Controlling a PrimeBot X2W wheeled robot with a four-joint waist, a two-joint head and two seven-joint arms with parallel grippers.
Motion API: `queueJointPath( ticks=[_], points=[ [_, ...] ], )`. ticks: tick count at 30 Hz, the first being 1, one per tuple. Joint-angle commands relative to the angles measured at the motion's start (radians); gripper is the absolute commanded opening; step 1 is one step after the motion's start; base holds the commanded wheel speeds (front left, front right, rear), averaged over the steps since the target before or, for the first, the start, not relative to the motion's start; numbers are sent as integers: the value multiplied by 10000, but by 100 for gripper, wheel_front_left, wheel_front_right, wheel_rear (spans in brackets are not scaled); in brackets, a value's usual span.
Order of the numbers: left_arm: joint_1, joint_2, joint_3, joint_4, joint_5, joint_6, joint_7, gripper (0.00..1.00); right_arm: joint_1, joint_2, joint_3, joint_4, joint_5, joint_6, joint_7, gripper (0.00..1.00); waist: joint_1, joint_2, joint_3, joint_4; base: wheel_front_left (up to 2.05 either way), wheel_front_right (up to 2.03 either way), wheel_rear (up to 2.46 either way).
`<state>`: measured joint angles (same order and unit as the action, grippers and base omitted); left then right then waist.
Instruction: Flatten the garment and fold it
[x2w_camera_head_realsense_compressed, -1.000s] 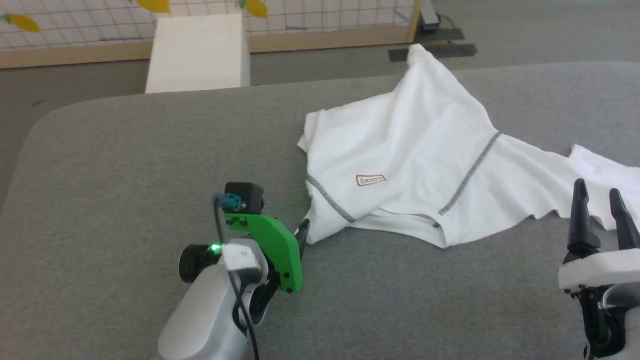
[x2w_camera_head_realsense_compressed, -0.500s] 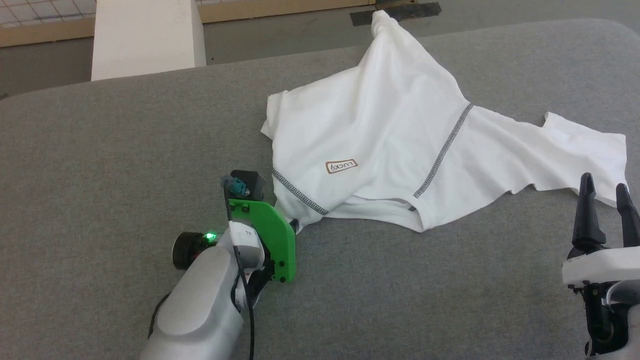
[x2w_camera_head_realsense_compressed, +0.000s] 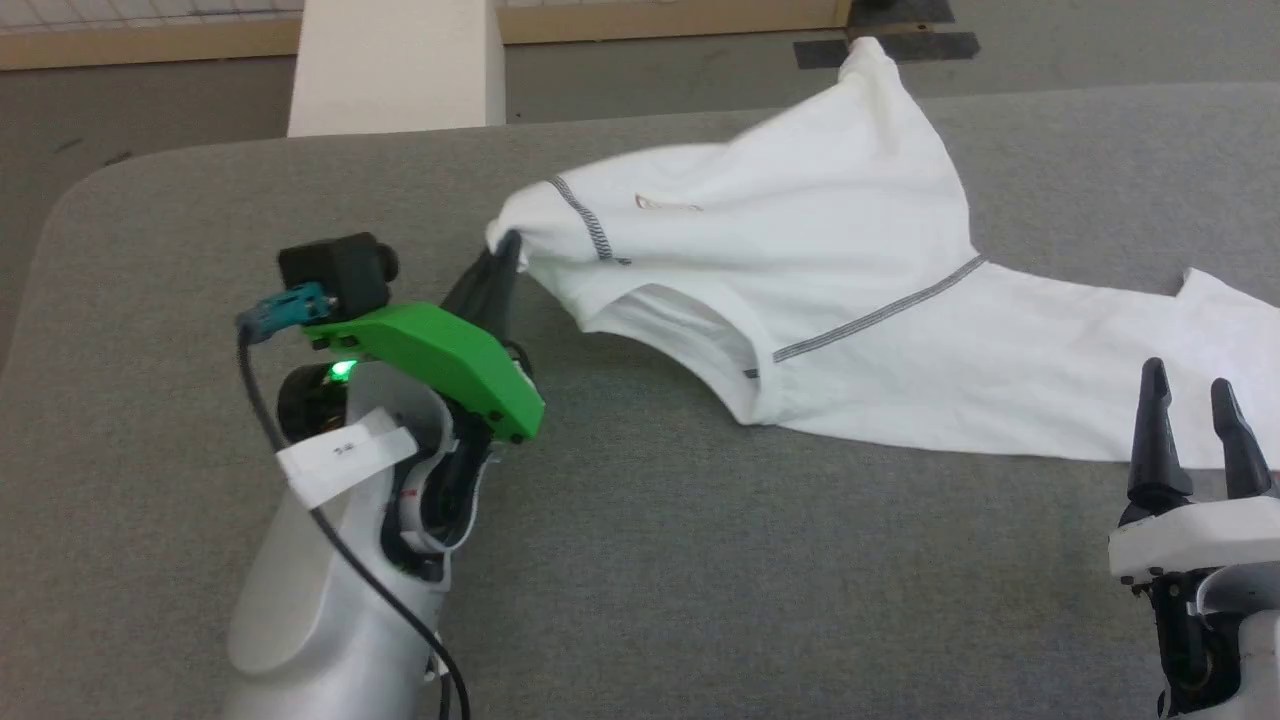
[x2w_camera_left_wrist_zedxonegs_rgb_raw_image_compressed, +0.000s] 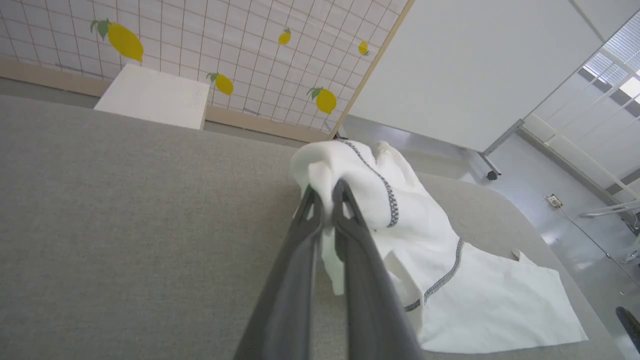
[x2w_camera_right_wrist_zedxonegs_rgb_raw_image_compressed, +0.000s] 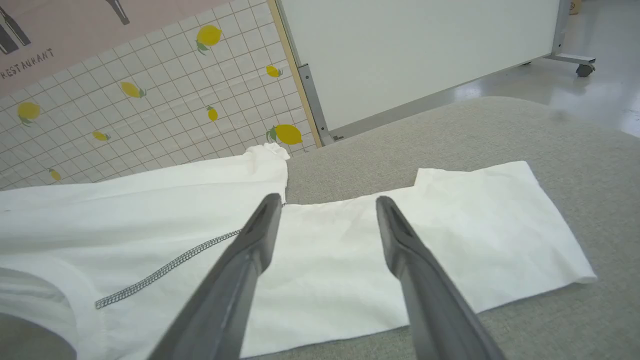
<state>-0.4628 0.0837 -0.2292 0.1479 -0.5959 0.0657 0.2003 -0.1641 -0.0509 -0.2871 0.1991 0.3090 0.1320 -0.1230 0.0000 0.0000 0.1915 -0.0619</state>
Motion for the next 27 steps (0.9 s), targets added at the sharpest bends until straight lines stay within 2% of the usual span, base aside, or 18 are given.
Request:
queueJointPath(
  ticks=[1,5,9,13,14,15,16,21,25,27],
  points=[
    [439,180,181,-426,-67,211,34,0,-49,6,46,48,28,-13,7,100,0,0,-384,663,0,0,0],
    [1713,454,530,-1526,-45,991,429,0,-1,7,106,125,23,-13,50,100,0,0,-575,1164,0,0,0],
    [3364,589,837,-1830,-3,1849,768,0,4,7,211,173,25,-13,128,100,0,0,-671,1475,0,0,0],
    [4595,359,934,-1631,-496,2153,1124,0,53,7,212,199,39,-13,171,100,0,0,-693,1697,0,0,0],
    [4814,291,904,-1556,-670,2154,1261,16,71,7,206,210,40,-13,184,100,0,0,-693,1745,0,0,0],
    [4951,278,847,-1479,-758,2134,1405,42,86,7,197,216,38,-13,190,100,0,0,-689,1783,0,0,0],
    [5048,249,835,-1424,-916,2093,1539,100,105,7,185,221,33,-13,202,100,0,0,-682,1831,0,0,0],
    [5039,314,1366,-1983,-1183,2044,1128,100,206,7,238,224,-232,-13,396,100,0,0,-744,1969,0,0,0],
    [4711,736,2125,-2610,-625,1758,-564,100,271,7,534,206,-1233,-13,1536,100,0,0,-789,1976,0,0,0],
    [4611,1025,2182,-2720,-39,1423,-1610,100,242,7,814,214,-1793,-13,2612,100,0,0,-788,1922,0,0,0]
  ],
)
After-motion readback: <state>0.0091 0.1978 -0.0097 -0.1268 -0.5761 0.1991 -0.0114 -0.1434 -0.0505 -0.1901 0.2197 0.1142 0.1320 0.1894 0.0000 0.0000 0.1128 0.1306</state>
